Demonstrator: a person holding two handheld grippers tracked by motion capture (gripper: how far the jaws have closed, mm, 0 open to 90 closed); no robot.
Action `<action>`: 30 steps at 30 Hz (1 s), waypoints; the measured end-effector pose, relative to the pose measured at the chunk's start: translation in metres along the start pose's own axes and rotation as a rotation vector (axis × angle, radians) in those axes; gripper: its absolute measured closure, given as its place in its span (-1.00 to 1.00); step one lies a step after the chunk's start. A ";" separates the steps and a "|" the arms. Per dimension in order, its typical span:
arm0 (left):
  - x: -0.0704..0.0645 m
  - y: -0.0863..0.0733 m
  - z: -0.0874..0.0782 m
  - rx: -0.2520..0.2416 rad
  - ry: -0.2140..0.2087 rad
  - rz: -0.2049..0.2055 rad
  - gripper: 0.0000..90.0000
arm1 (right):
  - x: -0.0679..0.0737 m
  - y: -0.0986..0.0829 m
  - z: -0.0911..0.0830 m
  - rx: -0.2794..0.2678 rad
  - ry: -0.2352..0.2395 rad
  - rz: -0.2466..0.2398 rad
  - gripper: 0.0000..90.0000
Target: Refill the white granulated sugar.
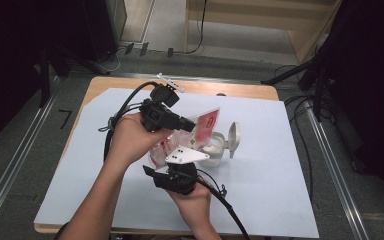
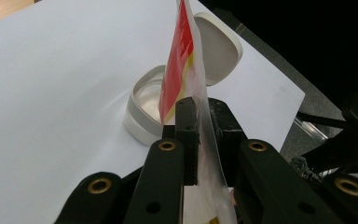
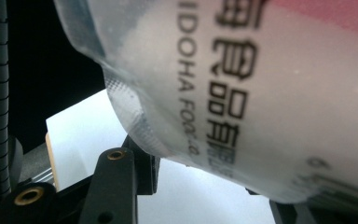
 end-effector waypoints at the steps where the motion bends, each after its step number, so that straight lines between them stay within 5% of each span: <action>1: 0.000 -0.001 0.000 0.001 -0.005 0.002 0.88 | 0.000 -0.001 0.001 0.002 0.000 0.000 0.26; 13: 0.005 -0.009 -0.004 0.005 -0.005 0.017 0.93 | -0.001 -0.006 0.004 0.012 -0.007 -0.003 0.24; 30: 0.009 -0.009 -0.023 -0.069 -0.035 0.001 0.94 | -0.021 -0.006 -0.003 -0.009 -0.055 0.032 0.22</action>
Point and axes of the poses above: each handheld gripper's, and its own axes: z roughly forward along the jaws, y roughly out of its top, x roughly to its left, the point moved 9 cm from there along z, roughly forward along the jaws
